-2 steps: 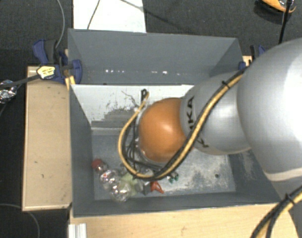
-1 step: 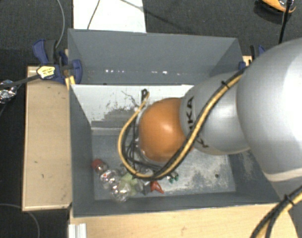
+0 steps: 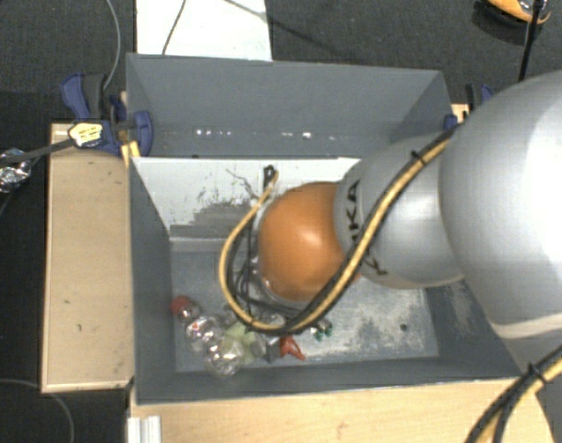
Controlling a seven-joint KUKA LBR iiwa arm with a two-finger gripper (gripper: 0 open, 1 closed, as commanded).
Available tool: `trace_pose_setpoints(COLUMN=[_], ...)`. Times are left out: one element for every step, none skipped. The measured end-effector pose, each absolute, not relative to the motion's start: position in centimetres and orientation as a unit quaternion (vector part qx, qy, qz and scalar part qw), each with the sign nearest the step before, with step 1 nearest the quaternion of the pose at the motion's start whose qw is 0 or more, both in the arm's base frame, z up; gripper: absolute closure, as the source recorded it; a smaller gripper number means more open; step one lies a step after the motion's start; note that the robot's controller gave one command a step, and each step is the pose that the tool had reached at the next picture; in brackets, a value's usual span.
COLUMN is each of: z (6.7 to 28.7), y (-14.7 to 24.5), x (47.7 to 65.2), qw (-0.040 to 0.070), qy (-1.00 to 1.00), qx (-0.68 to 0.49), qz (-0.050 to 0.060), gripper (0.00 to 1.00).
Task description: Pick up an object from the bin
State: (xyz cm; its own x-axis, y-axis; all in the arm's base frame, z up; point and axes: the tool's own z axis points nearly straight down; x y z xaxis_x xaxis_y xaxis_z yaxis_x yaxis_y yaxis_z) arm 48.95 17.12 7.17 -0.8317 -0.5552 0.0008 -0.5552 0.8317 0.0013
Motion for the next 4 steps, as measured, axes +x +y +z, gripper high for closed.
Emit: trace_pose_setpoints(z=[7.18,7.18,7.18,7.11], y=[17.13,17.13,17.13,17.14], x=[48.95,48.95,48.95,48.98], qw=[0.001,0.001,0.001,0.000], qy=[-0.957,-0.957,-0.958,-0.956], qx=[0.290,0.289,0.287,0.292], qz=[-0.001,-0.001,-0.001,-0.001], gripper=[1.00,1.00,1.00,0.00])
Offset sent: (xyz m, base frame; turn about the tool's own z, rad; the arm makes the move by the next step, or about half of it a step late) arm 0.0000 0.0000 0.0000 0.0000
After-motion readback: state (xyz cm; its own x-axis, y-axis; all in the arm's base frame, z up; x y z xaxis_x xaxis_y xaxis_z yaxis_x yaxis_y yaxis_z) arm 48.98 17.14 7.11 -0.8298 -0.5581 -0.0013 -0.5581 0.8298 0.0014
